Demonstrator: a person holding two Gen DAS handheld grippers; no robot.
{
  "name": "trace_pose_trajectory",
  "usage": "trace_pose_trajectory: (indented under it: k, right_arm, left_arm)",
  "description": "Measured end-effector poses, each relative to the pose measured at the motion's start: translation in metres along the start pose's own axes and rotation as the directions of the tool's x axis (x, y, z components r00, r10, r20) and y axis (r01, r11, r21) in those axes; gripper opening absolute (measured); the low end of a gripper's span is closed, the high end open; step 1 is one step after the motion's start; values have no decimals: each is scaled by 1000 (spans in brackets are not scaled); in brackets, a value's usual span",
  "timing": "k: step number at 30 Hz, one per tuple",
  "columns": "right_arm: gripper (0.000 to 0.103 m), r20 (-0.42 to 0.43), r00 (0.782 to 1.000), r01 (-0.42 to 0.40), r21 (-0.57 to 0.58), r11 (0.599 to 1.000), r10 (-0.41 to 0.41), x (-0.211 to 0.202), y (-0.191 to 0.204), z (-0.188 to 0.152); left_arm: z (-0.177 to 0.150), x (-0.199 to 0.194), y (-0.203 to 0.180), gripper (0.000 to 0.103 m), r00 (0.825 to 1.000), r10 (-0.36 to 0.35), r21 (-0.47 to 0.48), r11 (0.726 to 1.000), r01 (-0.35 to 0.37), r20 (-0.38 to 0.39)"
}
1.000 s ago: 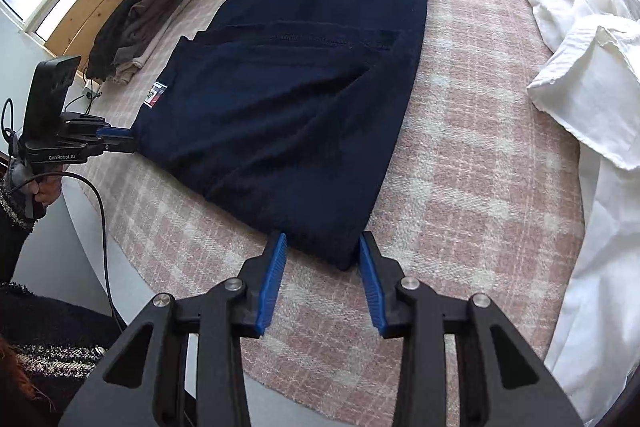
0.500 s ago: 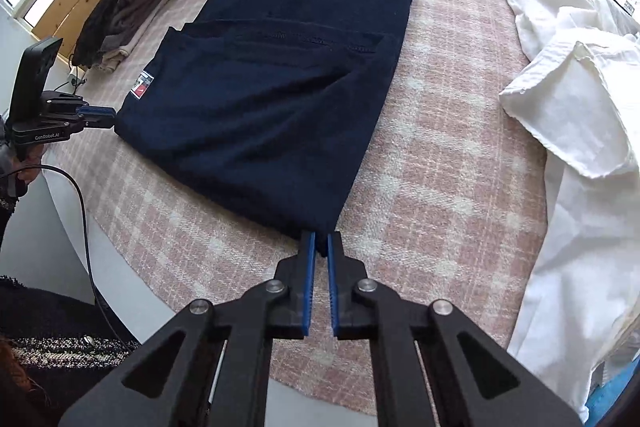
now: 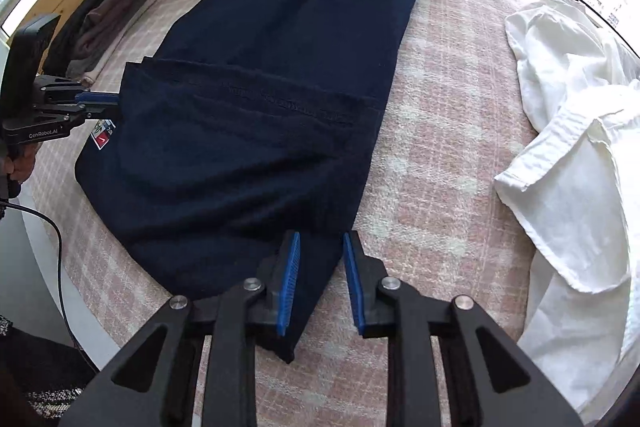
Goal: Fold clothes
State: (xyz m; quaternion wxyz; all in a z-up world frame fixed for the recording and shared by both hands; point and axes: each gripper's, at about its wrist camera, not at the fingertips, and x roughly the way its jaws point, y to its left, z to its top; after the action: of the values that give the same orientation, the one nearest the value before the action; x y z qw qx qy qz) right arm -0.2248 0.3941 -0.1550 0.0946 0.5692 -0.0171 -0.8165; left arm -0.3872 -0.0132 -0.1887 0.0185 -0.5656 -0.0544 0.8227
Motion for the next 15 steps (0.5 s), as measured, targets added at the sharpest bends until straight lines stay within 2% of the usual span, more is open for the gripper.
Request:
trace_pose_trajectory:
  k: [1, 3, 5, 9, 10, 12, 15]
  right_arm:
    - [23, 3, 1000, 1, 22, 1000, -1, -5, -7, 2]
    - [23, 57, 997, -56, 44, 997, 53, -13, -11, 11]
    - [23, 90, 991, -100, 45, 994, 96, -14, -11, 21]
    - [23, 18, 998, -60, -27, 998, 60, 12, 4, 36]
    - [23, 20, 998, -52, -35, 998, 52, 12, 5, 37]
    - [23, 21, 998, -54, -31, 998, 55, 11, 2, 38]
    - [23, 12, 998, -62, -5, 998, 62, 13, -4, 36]
  left_arm:
    - [3, -5, 4, 12, 1000, -17, -17, 1000, 17, 14]
    - [11, -16, 8, 12, 995, -85, -41, 995, 87, 52]
    - [20, -20, -2, 16, 990, -122, -6, 992, 123, 69]
    - [34, -15, -40, 19, 994, -109, 137, 985, 104, 31]
    - [34, -16, -49, 27, 995, -99, 170, 981, 93, 28]
    - [41, -9, -61, 36, 996, -88, 226, 971, 82, 19]
    - [48, 14, -66, 33, 996, -84, 254, 963, 90, -34]
